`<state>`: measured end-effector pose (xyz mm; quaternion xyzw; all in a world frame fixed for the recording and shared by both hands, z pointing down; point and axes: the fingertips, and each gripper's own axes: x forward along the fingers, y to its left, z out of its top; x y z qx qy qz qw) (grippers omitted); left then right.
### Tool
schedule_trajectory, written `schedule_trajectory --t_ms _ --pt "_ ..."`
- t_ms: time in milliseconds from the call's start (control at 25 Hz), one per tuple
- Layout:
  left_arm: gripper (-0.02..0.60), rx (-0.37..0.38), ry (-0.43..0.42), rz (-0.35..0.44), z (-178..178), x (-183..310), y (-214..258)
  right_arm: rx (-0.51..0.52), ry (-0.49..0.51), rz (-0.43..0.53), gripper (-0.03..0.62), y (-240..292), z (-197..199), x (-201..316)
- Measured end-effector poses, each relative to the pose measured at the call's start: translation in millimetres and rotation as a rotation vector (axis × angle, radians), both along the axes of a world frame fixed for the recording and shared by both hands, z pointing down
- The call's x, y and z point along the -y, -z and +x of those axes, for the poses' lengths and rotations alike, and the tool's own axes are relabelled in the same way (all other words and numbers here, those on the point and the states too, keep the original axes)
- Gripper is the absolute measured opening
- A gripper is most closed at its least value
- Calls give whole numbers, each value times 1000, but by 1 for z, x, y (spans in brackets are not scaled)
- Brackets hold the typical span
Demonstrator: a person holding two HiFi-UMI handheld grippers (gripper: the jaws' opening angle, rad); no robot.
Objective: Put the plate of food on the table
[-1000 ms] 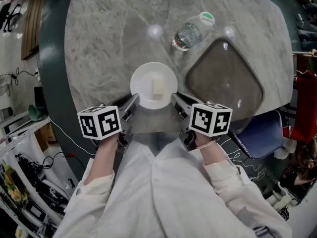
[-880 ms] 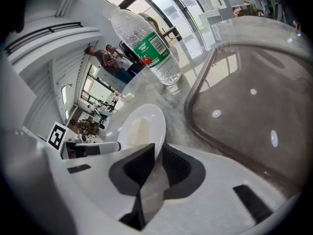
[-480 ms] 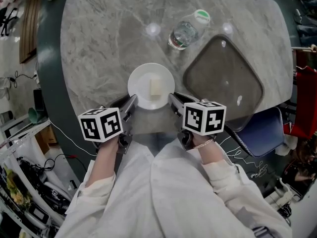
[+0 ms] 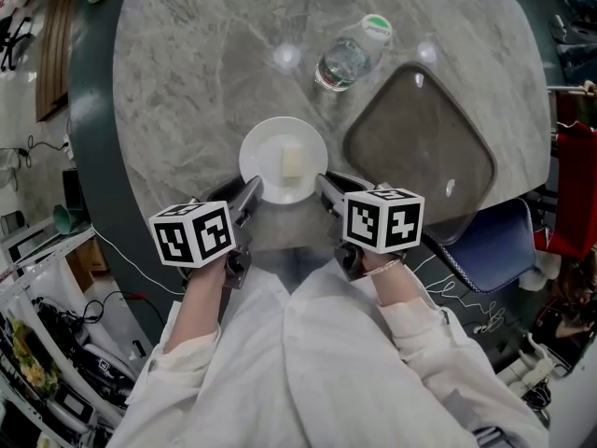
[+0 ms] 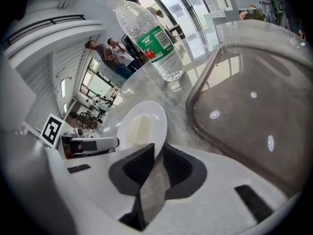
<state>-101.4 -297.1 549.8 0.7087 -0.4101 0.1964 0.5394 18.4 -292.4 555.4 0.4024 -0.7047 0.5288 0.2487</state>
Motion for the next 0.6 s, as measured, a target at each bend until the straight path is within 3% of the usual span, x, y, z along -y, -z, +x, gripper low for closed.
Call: schedule_trajectory --t_ms 320,600 --pt "184 22 -18 -11 3 -1 3 20 15 22 15 8 2 0" --pt "196 47 -11 19 -8 1 15 36 -13 59 15 22 4 3"
